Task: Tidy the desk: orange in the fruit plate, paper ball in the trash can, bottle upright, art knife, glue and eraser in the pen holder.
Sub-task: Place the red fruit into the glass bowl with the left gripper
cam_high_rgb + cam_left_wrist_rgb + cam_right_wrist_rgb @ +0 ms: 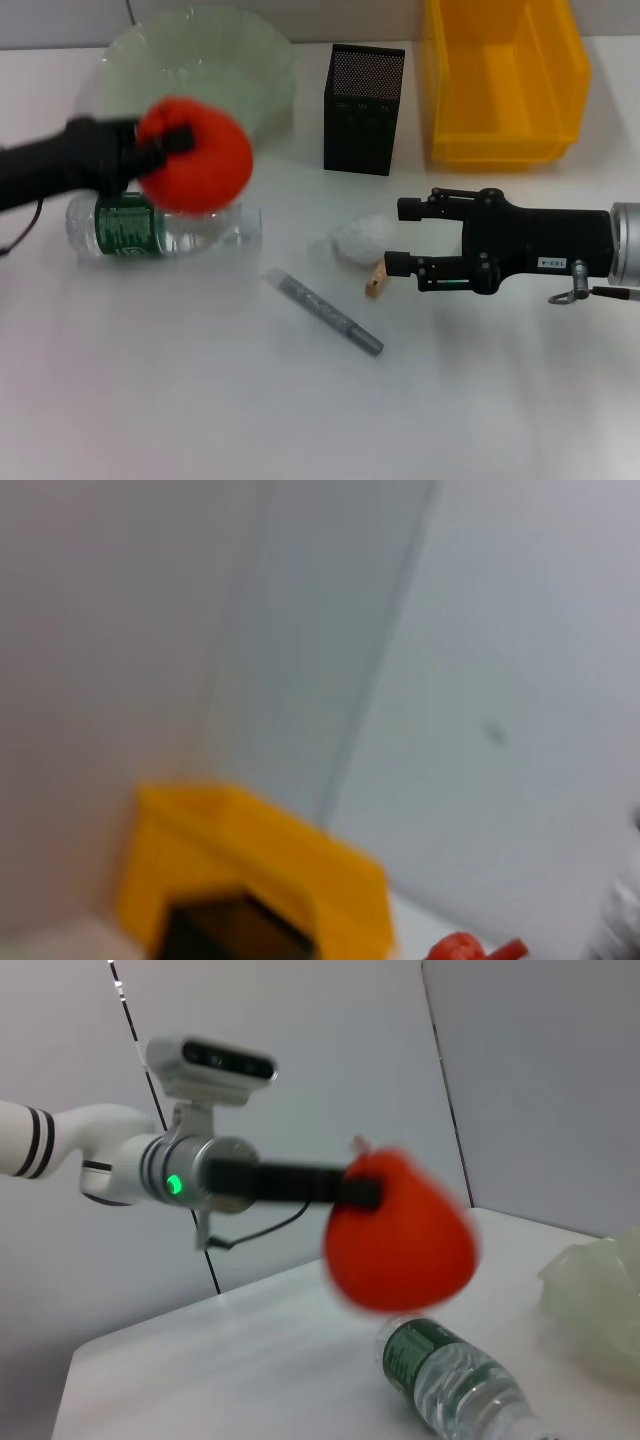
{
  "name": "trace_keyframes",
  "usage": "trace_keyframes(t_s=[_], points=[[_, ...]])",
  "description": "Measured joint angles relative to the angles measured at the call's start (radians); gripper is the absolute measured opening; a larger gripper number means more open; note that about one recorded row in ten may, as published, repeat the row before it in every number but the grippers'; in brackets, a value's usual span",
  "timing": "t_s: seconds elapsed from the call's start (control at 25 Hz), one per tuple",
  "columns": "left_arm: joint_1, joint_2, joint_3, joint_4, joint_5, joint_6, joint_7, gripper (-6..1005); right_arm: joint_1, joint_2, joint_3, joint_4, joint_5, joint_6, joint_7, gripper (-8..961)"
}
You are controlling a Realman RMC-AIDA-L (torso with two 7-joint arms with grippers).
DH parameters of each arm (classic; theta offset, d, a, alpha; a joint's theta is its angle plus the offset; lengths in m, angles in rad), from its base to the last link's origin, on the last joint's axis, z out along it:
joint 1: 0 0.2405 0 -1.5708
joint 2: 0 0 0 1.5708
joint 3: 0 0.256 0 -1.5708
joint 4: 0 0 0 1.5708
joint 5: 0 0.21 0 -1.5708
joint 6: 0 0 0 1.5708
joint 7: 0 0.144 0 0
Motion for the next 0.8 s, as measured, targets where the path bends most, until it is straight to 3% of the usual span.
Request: trace_keyframes(t_s=[0.04, 0.08, 0.12, 0.32, 0.6, 0.8], points=[[0.0, 0.0, 0.0, 0.0, 0.0, 0.0, 0.0, 189, 0.0, 0.0, 0.0, 0.0, 0.0, 0.0, 0.0, 766], [-0.027, -0.024, -0.062, 0.0, -0.002, -0.045, 0.017, 170, 0.0, 0.0, 0.0, 0.0, 0.001, 0.0, 0.001, 766], [-0.027, -0.024, -0.062, 0.0, -0.002, -0.045, 0.017, 161, -0.001, 0.0, 0.001, 0.0, 0.001, 0.0, 0.001, 765], [-0.108, -0.089, -0.149, -0.012, -0.015, -0.315, 0.053, 118, 0.0, 0.001, 0.002, 0.002, 0.002, 0.0, 0.001, 765], [-0.227, -0.095, -0.147, -0.199, -0.135, -0.672, 0.279, 90, 0.003, 0.01, 0.003, 0.0, 0.004, 0.0, 0.001, 765], [-0.274, -0.099, -0.153, -0.29, -0.26, -0.813, 0.456, 127, 0.004, 0.011, 0.004, 0.0, 0.004, 0.0, 0.001, 765]])
